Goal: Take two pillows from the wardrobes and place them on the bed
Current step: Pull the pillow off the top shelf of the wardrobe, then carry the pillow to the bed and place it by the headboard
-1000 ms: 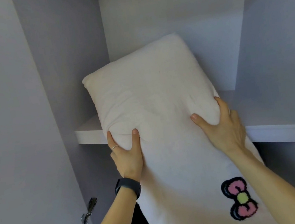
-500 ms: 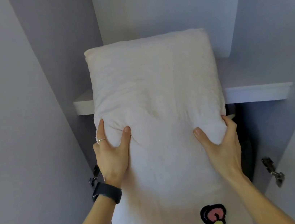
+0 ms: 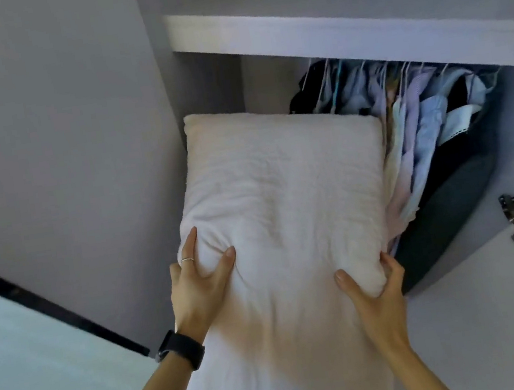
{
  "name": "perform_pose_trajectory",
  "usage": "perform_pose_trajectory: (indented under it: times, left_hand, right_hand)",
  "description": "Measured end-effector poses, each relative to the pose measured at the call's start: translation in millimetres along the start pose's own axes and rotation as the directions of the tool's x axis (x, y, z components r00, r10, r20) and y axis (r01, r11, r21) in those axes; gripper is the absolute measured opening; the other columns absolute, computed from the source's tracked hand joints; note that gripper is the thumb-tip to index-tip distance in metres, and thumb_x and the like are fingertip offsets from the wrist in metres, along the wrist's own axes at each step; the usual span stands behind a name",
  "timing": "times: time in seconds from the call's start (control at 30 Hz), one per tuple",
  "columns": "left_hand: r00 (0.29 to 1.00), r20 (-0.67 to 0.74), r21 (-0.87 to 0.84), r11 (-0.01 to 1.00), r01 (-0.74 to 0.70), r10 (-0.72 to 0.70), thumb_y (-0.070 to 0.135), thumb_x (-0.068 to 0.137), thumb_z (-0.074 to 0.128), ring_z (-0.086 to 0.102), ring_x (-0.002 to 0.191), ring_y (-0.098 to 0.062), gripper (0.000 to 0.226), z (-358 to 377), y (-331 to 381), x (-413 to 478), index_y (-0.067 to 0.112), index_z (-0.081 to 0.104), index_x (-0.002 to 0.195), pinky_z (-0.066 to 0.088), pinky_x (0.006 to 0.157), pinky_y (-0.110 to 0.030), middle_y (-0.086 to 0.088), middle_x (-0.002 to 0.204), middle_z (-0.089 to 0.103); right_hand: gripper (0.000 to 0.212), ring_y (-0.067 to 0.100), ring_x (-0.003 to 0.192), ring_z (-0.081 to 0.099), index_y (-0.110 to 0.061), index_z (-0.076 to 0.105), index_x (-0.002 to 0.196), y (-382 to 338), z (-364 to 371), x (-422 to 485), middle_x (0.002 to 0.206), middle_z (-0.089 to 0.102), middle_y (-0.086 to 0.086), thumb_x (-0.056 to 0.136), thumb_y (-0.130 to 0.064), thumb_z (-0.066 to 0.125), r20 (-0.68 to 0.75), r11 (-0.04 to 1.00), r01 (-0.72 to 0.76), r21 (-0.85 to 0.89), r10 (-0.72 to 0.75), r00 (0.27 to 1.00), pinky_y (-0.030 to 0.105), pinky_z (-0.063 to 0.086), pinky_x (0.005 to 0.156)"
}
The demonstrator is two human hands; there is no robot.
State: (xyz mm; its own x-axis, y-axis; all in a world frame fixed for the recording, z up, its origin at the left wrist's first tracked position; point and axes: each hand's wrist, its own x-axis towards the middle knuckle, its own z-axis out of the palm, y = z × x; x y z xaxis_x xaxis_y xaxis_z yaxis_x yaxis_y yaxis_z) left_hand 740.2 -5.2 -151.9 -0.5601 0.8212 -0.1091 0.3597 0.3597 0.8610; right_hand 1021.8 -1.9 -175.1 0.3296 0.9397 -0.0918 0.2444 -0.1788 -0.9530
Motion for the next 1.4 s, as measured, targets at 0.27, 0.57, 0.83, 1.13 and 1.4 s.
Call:
perform_pose_trajectory:
  times: [0.27,0.57,0.83,1.13,1.4]
  left_hand:
    - [0.948,-0.045,0.116,0.941,0.318,-0.315,0.094,0.063,0.047,0.058,0.100,-0.026,0.084,27,-70,-69,0.070,0.013,0.136,0.050,0.092,-0.041,-0.001,0.116,0.046]
    - [0.866,-0.186,0.174,0.852,0.495,-0.465,0.088,0.074,0.040,0.059,0.109,-0.035,0.081,56,-116,-154,0.060,0.013,0.144,0.049,0.093,-0.045,-0.011,0.125,0.052]
    - [0.687,-0.240,0.154,0.671,0.725,-0.686,0.086,0.075,0.039,0.057,0.118,-0.037,0.088,40,-167,-221,0.039,0.031,0.150,0.046,0.094,-0.044,-0.013,0.135,0.052]
    - [0.455,-0.420,-0.158,0.556,0.816,-0.785,0.075,0.086,0.046,0.048,0.131,-0.038,0.090,-31,-205,-308,0.018,0.030,0.154,0.042,0.107,-0.046,-0.017,0.150,0.044]
    - [0.149,-0.593,-0.391,0.445,0.806,-0.791,0.072,0.084,0.048,0.053,0.122,-0.038,0.078,-143,-217,-351,0.035,0.033,0.151,0.044,0.099,-0.045,-0.017,0.143,0.043]
  right_hand:
    - [0.081,0.024,0.099,0.053,-0.037,0.039,0.135,63,-2,22,0.120,0.057,-0.002,0.068,-0.066,0.075,0.219,0.958,-0.099,-0.269,0.161,0.962,0.039,0.042,0.085]
    - [0.087,0.033,0.113,0.058,-0.032,0.039,0.136,106,-11,24,0.134,0.061,0.006,0.064,-0.075,0.065,0.452,0.901,0.010,-0.433,0.207,0.868,0.041,0.042,0.089]
    - [0.087,0.034,0.120,0.054,-0.030,0.037,0.141,127,12,-4,0.139,0.056,0.006,0.071,-0.072,0.066,0.678,0.832,0.191,-0.521,0.268,0.685,0.042,0.043,0.090]
    - [0.077,0.026,0.103,0.057,-0.027,0.041,0.138,122,107,-83,0.129,0.060,0.000,0.078,-0.069,0.066,0.883,0.772,0.461,-0.438,0.272,0.383,0.037,0.040,0.080]
    - [0.084,0.033,0.126,0.053,-0.027,0.039,0.143,80,212,-212,0.146,0.051,0.001,0.076,-0.069,0.066,0.955,0.767,0.573,-0.288,0.275,0.113,0.040,0.042,0.092]
